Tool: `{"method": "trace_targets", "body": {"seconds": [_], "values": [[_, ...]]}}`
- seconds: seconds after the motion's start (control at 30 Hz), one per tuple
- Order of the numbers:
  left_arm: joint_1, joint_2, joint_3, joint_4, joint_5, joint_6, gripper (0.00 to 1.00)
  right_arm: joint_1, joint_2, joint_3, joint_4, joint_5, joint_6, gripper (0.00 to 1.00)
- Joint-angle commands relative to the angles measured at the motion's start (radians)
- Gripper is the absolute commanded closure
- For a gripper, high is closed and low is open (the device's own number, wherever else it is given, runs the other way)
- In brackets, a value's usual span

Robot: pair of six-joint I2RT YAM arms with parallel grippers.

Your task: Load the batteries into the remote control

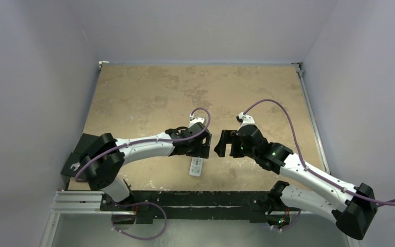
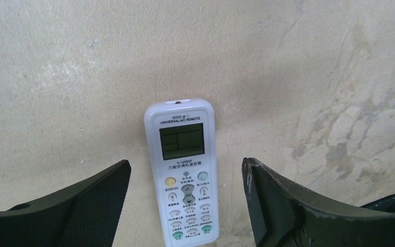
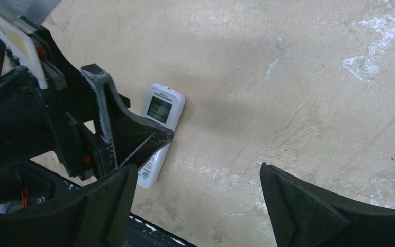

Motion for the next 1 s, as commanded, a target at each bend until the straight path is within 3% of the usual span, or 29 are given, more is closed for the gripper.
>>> {"method": "trace_targets", "body": {"seconds": [0.0,0.73,0.97], "values": [[-0.003,-0.087,0.049,-0.031,-0.021,-0.006,0.21,-0.002,-0.028,0.029,0.004,0.016,-0.015,0.01],[0.0,-0.31,0.05,-0.167,-0.127,0.069,0.2,-0.002,-0.111,0.115,-0.081,0.136,-0.008,0.01],[0.064,-0.403,0.046,-0.239,-0.148,0.109,0.2,-0.002,-0.13,0.167,-0.136,0.164,-0.024,0.01]]}}
